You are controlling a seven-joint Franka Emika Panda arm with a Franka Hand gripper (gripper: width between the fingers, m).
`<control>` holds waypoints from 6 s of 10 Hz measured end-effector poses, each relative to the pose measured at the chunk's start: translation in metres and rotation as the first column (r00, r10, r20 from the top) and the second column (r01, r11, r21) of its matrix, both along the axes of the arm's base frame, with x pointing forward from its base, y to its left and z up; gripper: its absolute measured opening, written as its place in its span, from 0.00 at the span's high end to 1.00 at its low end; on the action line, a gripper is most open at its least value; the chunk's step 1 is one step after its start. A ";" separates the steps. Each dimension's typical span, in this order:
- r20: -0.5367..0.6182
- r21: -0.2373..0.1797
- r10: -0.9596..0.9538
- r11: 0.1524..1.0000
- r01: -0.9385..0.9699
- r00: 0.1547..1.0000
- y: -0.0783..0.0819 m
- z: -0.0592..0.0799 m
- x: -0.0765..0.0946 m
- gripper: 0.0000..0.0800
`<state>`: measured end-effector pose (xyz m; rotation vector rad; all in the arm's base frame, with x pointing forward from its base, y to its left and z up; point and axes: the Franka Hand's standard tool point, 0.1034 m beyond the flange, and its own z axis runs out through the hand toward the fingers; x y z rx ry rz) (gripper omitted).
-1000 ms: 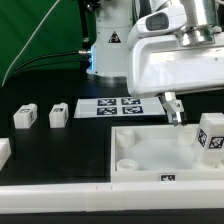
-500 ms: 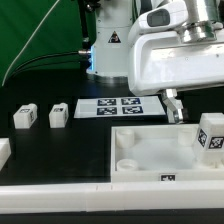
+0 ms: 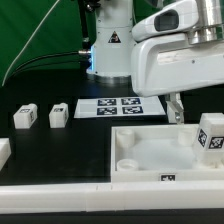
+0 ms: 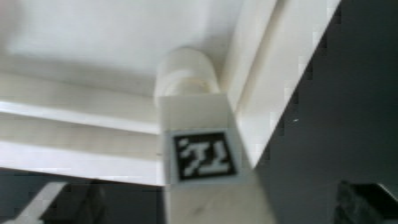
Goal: Assemble one leg
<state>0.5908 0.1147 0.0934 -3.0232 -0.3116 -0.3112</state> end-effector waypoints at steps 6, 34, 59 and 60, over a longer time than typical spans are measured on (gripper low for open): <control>-0.292 -0.008 -0.004 1.000 0.002 0.956 0.003 0.001 -0.001 0.19; -0.323 -0.072 -0.400 0.914 0.399 0.858 -0.016 -0.010 0.029 0.63; -0.355 -0.054 0.070 0.994 -0.096 0.932 0.001 -0.009 0.024 0.19; -0.356 -0.054 0.070 0.994 -0.096 0.932 0.000 -0.010 0.024 0.19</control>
Offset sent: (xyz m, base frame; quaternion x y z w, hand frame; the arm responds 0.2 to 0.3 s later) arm 0.0000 0.0000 0.0000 0.0000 -0.1790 0.0000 0.9838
